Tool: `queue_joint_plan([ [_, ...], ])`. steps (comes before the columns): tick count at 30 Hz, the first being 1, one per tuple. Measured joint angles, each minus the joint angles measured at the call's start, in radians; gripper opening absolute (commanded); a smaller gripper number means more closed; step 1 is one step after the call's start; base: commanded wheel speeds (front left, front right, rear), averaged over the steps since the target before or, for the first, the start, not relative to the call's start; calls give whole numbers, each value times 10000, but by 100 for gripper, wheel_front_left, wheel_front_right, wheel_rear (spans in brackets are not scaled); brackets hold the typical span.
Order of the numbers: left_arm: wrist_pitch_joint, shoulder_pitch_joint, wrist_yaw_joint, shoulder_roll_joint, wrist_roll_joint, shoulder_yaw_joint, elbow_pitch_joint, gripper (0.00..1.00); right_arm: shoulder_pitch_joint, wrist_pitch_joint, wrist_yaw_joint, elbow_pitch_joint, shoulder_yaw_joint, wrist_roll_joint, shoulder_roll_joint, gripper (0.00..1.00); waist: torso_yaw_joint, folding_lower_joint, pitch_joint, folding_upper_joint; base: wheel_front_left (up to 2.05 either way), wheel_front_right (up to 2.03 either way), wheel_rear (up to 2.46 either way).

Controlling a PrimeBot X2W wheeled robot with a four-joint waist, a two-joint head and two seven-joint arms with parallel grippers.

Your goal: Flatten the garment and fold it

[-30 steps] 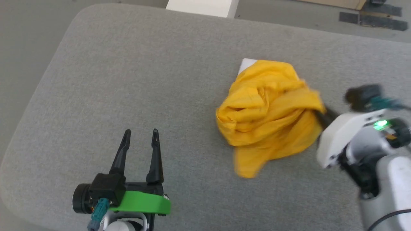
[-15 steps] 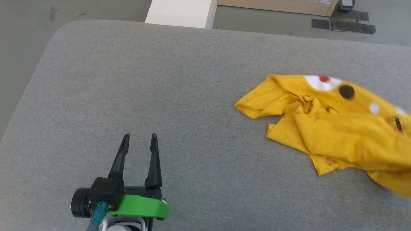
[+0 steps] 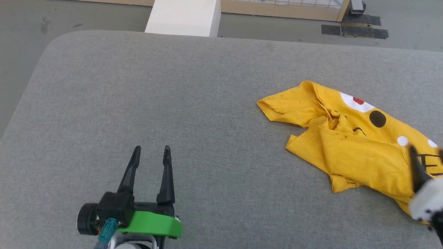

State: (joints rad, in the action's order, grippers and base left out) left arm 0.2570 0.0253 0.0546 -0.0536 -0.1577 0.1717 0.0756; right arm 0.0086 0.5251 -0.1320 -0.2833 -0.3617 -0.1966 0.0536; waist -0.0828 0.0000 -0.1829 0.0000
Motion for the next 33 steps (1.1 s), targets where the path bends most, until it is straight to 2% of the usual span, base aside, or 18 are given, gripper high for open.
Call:
queue_joint_plan([
  [3, 0, -2, 0, 0, 0, 12, 38, 100, -432, 608, -2, -405, 1047, -221, 318, 100, 37, 0, -84, 0, 0, 0, 0],
  [6, 0, -22, -6, 0, 0, 27, 71, 100, -893, 1026, -2, -174, 1741, -360, 878, 100, 35, 0, -256, 0, 0, 0, 0],
  [13, 0, -287, -13, 2, -2, 75, 94, 100, -2220, 1540, -2, 1578, 3070, -913, 2268, 100, -106, 0, -908, 0, 0, 0, 0],
  [15, 0, -442, -21, 2, -2, 115, 88, 100, -2539, 1664, -2, 2036, 3501, -1005, 2836, 100, -177, 0, -1126, 0, 0, 0, 0],
  [21, 0, -656, -19, 2, -6, 161, 52, 100, -2956, 1987, -2, 2767, 4418, -1753, 3731, 100, -426, 0, -1588, 0, 0, 0, 0],
  [22, 0, -661, -21, 2, -6, 165, 36, 100, -2967, 2090, -2, 2884, 4520, -1854, 3854, 97, -476, 0, -1626, 0, 0, 0, 0],
  [23, 0, -661, -19, 2, -6, 167, 31, 100, -2966, 2176, -2, 2982, 4546, -1941, 3894, 49, -508, 0, -1652, 0, 0, 0, 0],
  [24, 0, -662, -19, 2, -8, 165, 27, 100, -2966, 2249, -2, 3081, 4518, -2034, 3898, 30, -542, 0, -1674, 0, 0, 0, 0],
  [25, 0, -663, -19, 2, -8, 161, 23, 100, -2966, 2297, -2, 3114, 4466, -2102, 3881, 0, -568, 0, -1683, 0, 0, 0, 0],
  [33, 0, -663, -4, 2, -8, 121, -12, 100, -3033, 2165, -2, 2399, 3829, -2153, 3666, 0, -468, 0, -1393, 0, 0, 0, 0],
])
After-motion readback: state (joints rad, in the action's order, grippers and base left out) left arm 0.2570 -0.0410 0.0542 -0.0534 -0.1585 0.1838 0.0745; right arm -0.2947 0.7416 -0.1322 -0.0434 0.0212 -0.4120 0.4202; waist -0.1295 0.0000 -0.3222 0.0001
